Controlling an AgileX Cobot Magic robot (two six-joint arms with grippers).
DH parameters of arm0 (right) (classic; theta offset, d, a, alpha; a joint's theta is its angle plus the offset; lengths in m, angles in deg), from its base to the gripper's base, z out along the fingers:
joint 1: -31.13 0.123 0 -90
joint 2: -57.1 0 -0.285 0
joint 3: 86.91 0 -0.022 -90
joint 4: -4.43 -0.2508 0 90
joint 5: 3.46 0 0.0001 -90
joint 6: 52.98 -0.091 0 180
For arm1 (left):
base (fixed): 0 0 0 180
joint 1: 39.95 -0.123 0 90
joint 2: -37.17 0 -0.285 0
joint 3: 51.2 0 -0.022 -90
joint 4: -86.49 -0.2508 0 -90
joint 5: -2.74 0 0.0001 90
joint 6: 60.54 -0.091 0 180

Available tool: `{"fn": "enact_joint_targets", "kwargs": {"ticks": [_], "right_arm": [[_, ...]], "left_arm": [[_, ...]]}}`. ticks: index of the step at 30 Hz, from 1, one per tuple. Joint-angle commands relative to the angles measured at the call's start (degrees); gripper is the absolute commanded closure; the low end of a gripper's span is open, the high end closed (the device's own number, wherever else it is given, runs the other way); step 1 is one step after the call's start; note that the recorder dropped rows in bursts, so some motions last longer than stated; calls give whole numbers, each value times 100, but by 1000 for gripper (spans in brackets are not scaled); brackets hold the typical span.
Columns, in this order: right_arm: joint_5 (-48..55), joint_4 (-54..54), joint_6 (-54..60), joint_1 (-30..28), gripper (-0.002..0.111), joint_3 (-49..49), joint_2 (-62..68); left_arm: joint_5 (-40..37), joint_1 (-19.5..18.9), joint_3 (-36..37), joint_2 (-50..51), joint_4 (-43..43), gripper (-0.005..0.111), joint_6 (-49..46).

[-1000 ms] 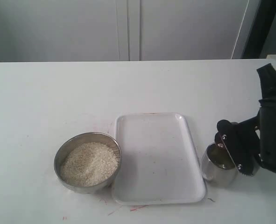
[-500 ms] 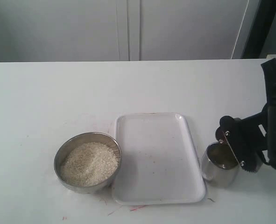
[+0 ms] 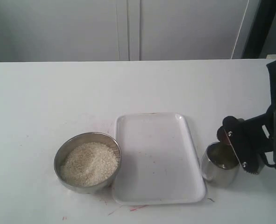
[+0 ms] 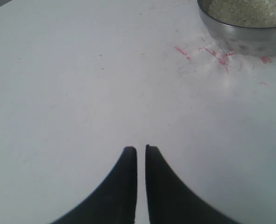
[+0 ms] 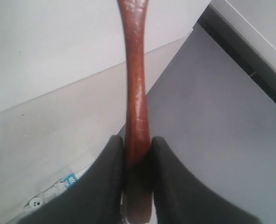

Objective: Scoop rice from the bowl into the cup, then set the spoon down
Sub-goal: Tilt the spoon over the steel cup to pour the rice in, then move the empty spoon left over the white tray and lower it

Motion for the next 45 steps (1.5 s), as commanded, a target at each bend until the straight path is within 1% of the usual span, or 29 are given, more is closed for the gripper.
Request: {"fn": "enact_joint_targets", "kwargs": {"ticks": [1,5,9,11,14,16,21,24,28,30,33,39,41,45], "right_arm": [[36,-64,195,12,108,103,-58],[36,-75,-257,12,108,103,-58],[36,-99,-1461,12,108,26,-58],[36,-217,-1860,12,108,-44,-58],[36,-736,-2308,12,108,-254,-58],[36,-1225,-2836,12,108,-473,-58],[36,-2778,-4133,12,108,-1097,-58],[36,-3604,-4763,12,108,-1272,-58],[36,-4717,-4905,12,108,-1236,-58],[36,-5101,-4947,12,108,-1236,-58],[-511,-5492,-5028,12,108,-1236,-58],[-815,-5585,-5412,12,108,-1369,-2],[-752,-5599,-5516,12,108,-1602,152],[-561,-5647,-5593,12,108,-2441,742]], "left_arm": [[-273,41,52,0,32,92,27],[-273,41,52,0,32,92,27],[-273,41,52,0,32,92,27],[-273,41,52,0,32,92,27],[-273,41,52,0,32,92,27],[-273,41,52,0,32,92,27],[-273,41,52,0,32,92,27],[-273,41,52,0,32,92,27],[-273,41,52,0,32,92,27],[-273,41,52,0,32,92,27],[-273,41,52,0,32,92,27],[-273,41,52,0,32,92,27],[-273,41,52,0,32,92,27],[-273,41,52,0,32,92,27]]}}
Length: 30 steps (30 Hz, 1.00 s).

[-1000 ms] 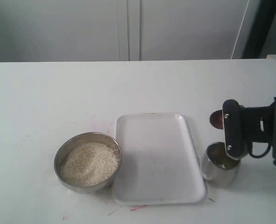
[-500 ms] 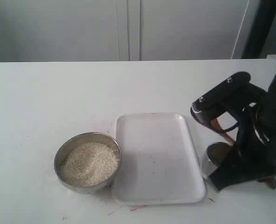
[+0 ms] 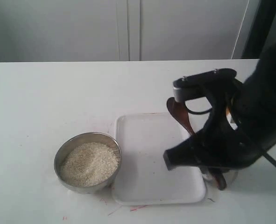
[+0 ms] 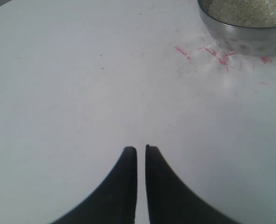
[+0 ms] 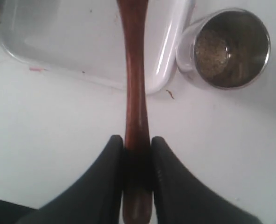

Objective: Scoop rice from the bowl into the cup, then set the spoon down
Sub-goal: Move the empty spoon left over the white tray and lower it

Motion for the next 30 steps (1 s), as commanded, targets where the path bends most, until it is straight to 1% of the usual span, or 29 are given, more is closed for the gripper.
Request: {"fn": "enact_joint_targets", "kwargs": {"ticks": [1,5,9,13,17,21,30], "right_arm": [[134,-34,-202,-2,108,-963,689],[134,-30,-229,-2,108,-1801,1565],[124,-30,-280,-2,108,-2178,2342],[123,-30,-435,-2,108,-2191,2908],[125,-57,-944,-2,108,-2191,3329],[-26,-197,-1139,-2,108,-2191,3525],[-550,-142,-1533,-17,108,-2191,3776]], "left_arm": [[-273,41,52,0,32,92,27],[-273,41,52,0,32,92,27],[-273,41,52,0,32,92,27],[-273,41,52,0,32,92,27],[-273,41,52,0,32,92,27],[-273,41,52,0,32,92,27],[-273,41,52,0,32,92,27]]}}
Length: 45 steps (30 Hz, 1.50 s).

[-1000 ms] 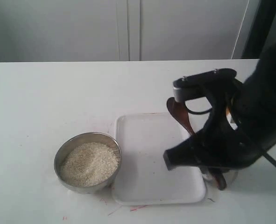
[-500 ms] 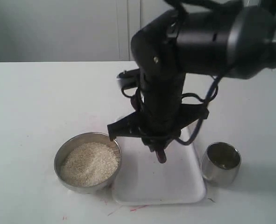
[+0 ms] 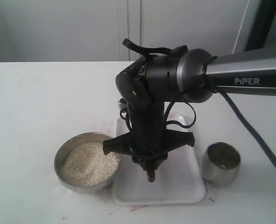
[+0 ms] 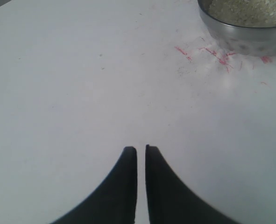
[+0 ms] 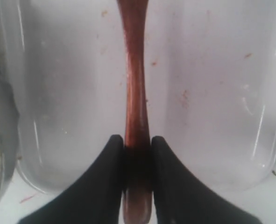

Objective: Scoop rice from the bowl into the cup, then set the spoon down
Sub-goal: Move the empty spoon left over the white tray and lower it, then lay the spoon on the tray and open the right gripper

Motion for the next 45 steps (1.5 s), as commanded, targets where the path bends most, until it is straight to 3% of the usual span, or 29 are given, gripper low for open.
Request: {"fn": "enact_joint_targets", "kwargs": {"ticks": [1,45], "right_arm": [[-275,76,-190,-40,108,-45,67],[-441,582,-424,-230,108,-56,459]], "left_arm": [[-273,41,52,0,32,92,27],[-273,41,52,0,32,92,27]]}}
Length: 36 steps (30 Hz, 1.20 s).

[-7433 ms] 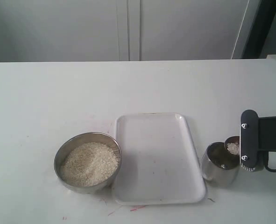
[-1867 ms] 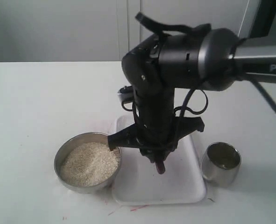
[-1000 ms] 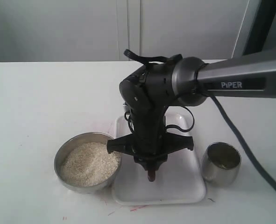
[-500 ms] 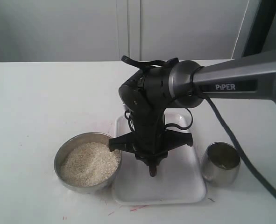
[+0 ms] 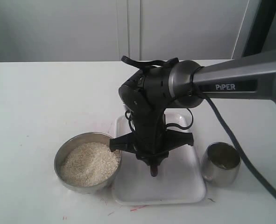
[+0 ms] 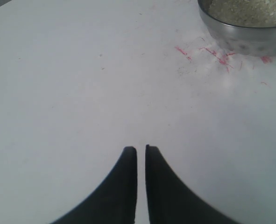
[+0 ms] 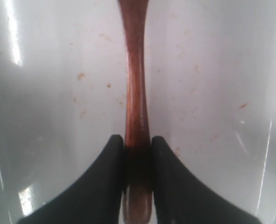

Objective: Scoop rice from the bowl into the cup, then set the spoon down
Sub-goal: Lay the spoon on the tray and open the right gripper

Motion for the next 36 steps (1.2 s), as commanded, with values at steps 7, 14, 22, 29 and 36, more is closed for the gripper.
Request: {"fn": "enact_joint_targets", "kwargs": {"ticks": [7,14,22,29,36], "right_arm": [[35,80,-20,-51,108,-17,-18],[35,80,-20,-51,96,-17,-18],[35,80,-20,-51,94,-17,-18],[35,80,-20,-51,87,-17,-18],[57,80,-20,-51,83,-17,-18]], "left_arm": [[-273,41,52,0,32,92,27],[-273,41,52,0,32,92,27],[-273,41,52,0,32,92,27],[-273,41,52,0,32,92,27],[-273,41,52,0,32,92,27]]}}
